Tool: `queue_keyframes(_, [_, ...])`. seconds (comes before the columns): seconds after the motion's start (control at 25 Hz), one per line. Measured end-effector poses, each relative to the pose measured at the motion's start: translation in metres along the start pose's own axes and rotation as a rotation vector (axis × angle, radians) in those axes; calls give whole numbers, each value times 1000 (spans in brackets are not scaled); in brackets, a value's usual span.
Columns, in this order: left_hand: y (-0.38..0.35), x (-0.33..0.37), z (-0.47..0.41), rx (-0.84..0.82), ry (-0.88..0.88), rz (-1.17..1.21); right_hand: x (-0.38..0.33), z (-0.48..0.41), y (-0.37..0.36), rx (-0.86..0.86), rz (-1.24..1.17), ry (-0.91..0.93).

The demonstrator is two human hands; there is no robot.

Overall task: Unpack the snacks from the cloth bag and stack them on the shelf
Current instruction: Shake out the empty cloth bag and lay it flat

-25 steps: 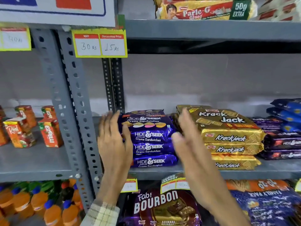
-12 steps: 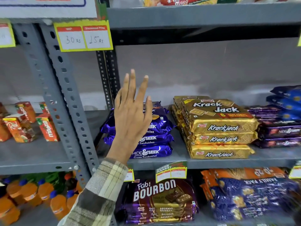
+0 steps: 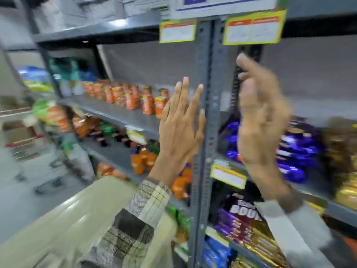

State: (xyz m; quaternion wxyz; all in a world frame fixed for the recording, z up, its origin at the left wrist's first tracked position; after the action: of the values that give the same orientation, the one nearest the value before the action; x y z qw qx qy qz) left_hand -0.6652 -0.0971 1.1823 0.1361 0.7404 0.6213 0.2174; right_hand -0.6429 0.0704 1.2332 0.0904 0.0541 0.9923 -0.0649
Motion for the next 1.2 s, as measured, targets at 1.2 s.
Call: queue_keyframes(1.2, [272,-548,470,-463,1079,-731,-132,542,-548,-1449,87,-321])
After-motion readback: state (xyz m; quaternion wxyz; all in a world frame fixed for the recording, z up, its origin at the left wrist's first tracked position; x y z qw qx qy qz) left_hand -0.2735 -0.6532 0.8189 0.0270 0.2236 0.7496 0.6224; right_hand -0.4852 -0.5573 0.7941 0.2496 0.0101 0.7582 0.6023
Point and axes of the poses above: each hand's wrist, its own z-axis away from the middle knuckle, its own y-axis out of the back of the hand, x = y × z, the point moved 9 cm from there along -z, towards the middle knuckle, and after that the axes turned 2 degrees about y, right-handed, at the moved point
